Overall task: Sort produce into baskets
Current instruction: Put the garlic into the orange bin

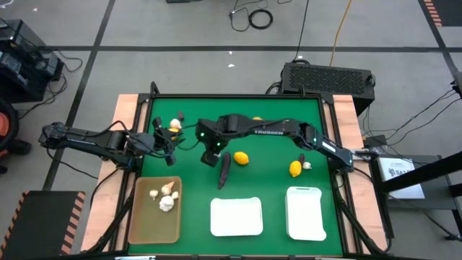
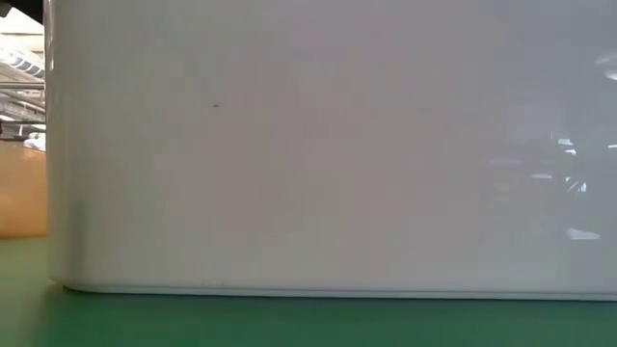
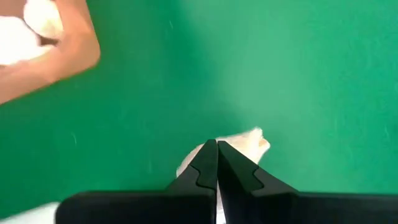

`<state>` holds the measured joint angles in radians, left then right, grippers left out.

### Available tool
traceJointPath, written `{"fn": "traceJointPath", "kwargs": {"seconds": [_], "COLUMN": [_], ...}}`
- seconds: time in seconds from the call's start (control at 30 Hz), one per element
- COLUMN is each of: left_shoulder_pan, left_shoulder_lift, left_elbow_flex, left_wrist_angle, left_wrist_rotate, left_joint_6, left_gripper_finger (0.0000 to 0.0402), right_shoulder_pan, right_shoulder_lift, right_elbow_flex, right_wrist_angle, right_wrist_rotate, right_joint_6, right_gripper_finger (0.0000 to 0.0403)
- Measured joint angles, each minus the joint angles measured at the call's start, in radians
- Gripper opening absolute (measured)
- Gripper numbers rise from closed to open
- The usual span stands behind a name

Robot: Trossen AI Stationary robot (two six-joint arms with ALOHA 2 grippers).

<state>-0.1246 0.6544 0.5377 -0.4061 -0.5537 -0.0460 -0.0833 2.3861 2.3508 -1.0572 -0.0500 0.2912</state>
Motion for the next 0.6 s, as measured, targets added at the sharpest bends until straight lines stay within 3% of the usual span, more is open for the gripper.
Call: {"fn": "traceJointPath", "kwargs": {"seconds": [0.27, 0.6], "left_shoulder_pan": [0.001, 0.001], "left_shoulder_lift": [0.0, 0.0], "left_elbow_flex": [0.0, 0.0], "left_wrist_angle": [0.005, -0.002], "left_wrist_rotate": [0.0, -0.003], "left_joint_6": [0.0, 0.002], "left_gripper_finger": [0.0109, 0.0109], "right_shoulder_pan": [0.049, 0.054], "right_shoulder_lift": [0.045, 0.087], "right_elbow_flex": [-0.009, -0.009], "right_wrist_angle": [0.196, 0.176], "right_wrist_rotate": [0.05, 0.106], "right_joint_6": [-0.016, -0.017], "right_gripper_finger": [0.0, 0.0]}}
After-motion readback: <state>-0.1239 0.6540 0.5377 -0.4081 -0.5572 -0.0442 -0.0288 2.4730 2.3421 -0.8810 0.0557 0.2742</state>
